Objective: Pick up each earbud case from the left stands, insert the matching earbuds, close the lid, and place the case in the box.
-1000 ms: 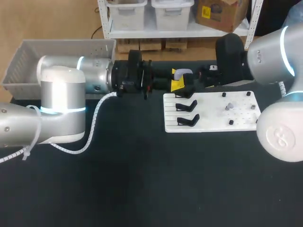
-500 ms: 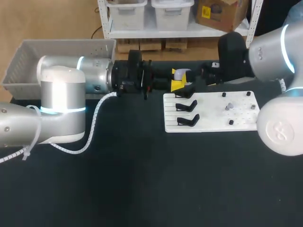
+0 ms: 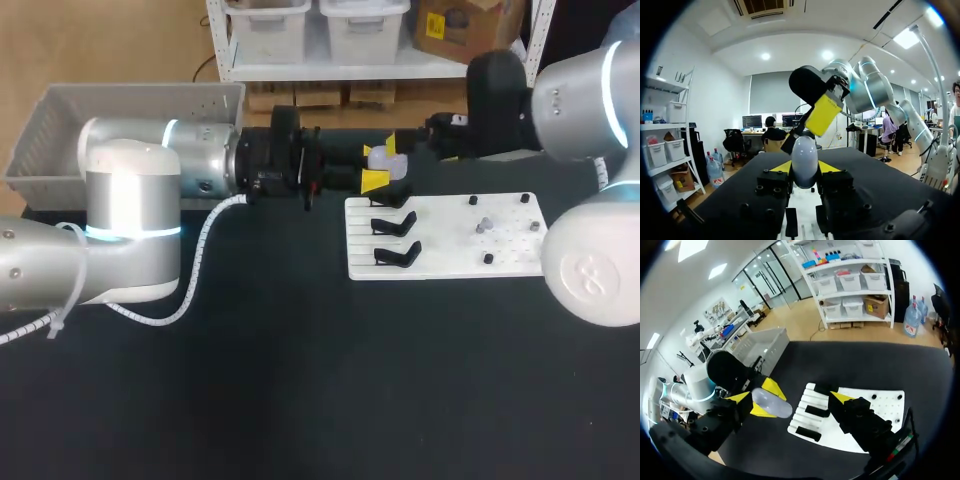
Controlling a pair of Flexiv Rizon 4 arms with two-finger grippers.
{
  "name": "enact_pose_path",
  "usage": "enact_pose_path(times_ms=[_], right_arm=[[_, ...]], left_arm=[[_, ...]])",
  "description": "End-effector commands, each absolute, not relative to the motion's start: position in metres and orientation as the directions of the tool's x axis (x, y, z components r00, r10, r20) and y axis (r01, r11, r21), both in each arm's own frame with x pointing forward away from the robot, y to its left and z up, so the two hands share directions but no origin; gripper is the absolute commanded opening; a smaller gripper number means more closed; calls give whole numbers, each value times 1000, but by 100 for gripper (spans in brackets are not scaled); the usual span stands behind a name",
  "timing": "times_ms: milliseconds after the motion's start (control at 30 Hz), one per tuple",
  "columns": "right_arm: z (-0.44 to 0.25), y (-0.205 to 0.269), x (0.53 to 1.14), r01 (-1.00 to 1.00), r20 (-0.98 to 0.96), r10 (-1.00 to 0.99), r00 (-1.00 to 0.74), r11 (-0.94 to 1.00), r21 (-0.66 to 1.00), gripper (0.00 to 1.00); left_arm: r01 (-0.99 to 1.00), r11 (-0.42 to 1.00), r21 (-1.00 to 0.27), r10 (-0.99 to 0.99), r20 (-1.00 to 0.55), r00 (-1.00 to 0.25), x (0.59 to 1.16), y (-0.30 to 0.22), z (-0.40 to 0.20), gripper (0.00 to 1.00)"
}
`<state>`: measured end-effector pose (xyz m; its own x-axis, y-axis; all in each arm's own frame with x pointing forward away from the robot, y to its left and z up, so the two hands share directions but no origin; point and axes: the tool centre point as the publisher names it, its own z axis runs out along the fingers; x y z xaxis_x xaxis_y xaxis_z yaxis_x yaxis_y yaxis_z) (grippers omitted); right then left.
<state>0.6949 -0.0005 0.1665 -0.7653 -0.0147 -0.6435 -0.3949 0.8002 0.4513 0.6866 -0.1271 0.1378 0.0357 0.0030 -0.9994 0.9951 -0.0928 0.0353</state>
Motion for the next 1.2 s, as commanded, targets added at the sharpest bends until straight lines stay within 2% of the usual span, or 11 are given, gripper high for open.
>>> enact_pose_path(times_ms=[33,333,1200], right_arm=[[182,-8,681,-394,-688,-17,-726,830,395,100],[171,-4,667,-428,-647,-93,-757,818,383,100],[140,-1,686,-371,-567,-67,-821,818,440,100]], left_arm=[[995,-91,38,1,-999,38,686,-127,137,0],[995,-91,38,1,-999,38,686,-127,137,0],[995,-91,38,1,-999,38,686,-127,137,0]])
